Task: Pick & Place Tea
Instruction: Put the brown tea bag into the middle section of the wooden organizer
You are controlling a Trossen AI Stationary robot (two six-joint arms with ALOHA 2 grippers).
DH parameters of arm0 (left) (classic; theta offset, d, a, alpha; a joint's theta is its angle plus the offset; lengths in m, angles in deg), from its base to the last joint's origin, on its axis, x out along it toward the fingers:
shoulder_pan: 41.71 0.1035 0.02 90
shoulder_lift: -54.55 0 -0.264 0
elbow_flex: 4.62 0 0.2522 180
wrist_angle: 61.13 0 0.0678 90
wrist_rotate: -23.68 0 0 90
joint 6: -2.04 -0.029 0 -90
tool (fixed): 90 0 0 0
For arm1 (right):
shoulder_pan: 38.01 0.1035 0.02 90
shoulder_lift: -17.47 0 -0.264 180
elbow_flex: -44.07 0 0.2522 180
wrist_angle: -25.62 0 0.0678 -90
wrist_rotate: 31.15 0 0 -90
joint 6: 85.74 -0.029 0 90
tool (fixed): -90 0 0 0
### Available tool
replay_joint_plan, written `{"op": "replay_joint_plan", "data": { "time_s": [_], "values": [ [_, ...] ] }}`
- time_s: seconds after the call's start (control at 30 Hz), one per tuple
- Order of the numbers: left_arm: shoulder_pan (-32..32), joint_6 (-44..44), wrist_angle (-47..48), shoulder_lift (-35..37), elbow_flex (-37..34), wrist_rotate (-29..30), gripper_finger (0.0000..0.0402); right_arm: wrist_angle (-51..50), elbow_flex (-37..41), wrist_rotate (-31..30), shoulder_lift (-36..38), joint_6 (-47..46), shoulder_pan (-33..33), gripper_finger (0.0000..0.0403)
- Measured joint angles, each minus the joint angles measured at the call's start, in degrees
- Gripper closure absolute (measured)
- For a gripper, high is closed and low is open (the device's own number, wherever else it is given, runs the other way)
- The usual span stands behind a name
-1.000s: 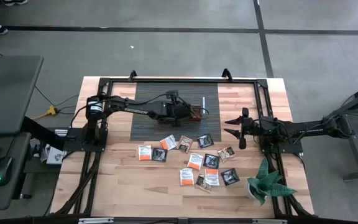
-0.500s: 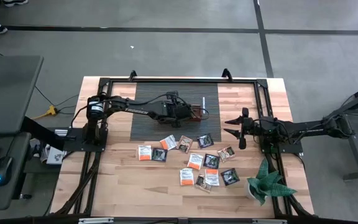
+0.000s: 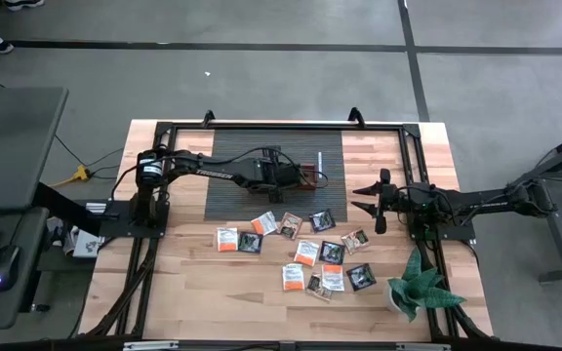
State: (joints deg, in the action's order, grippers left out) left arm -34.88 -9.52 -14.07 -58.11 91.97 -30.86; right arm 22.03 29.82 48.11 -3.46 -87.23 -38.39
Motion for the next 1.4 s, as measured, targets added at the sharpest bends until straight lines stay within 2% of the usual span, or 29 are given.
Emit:
{"op": "replay_joint_plan", "data": {
  "time_s": [0.13, 0.3, 0.5, 0.57, 0.73, 1.23, 1.4],
  "values": [
    [0.0, -0.1, 0.2, 0.0, 0.0, 0.0, 0.0371, 0.0, 0.0, 0.0, 0.0, 0.0, 0.0, 0.0247],
    [0.0, -0.1, 0.2, 0.0, 0.0, 0.0, 0.0317, 0.0, 0.0, 0.0, 0.0, 0.0, 0.0, 0.0243],
    [0.0, -0.2, 0.3, 0.0, 0.0, 6.0, 0.0274, 0.0, 0.0, 0.0, 0.0, 0.0, 0.0, 0.0241],
    [-0.1, -1.5, 0.3, 0.0, 0.0, 6.1, 0.0269, 0.0, 0.0, 0.0, 0.0, 0.0, 0.0, 0.0243],
    [-1.2, -2.1, 4.8, 1.8, 1.4, 0.5, 0.0268, 0.0, 0.0, 0.0, 0.0, 0.0, 0.0, 0.0246],
    [-12.6, 0.0, 3.8, 2.7, 1.7, -13.4, 0.0268, 0.0, 0.0, 0.0, 0.0, 0.0, 0.0, 0.0243],
    [-15.7, 1.5, 2.4, 2.7, -1.5, -17.2, 0.0268, 0.0, 0.0, 0.0, 0.0, 0.0, 0.0, 0.0240]
  ]
}}
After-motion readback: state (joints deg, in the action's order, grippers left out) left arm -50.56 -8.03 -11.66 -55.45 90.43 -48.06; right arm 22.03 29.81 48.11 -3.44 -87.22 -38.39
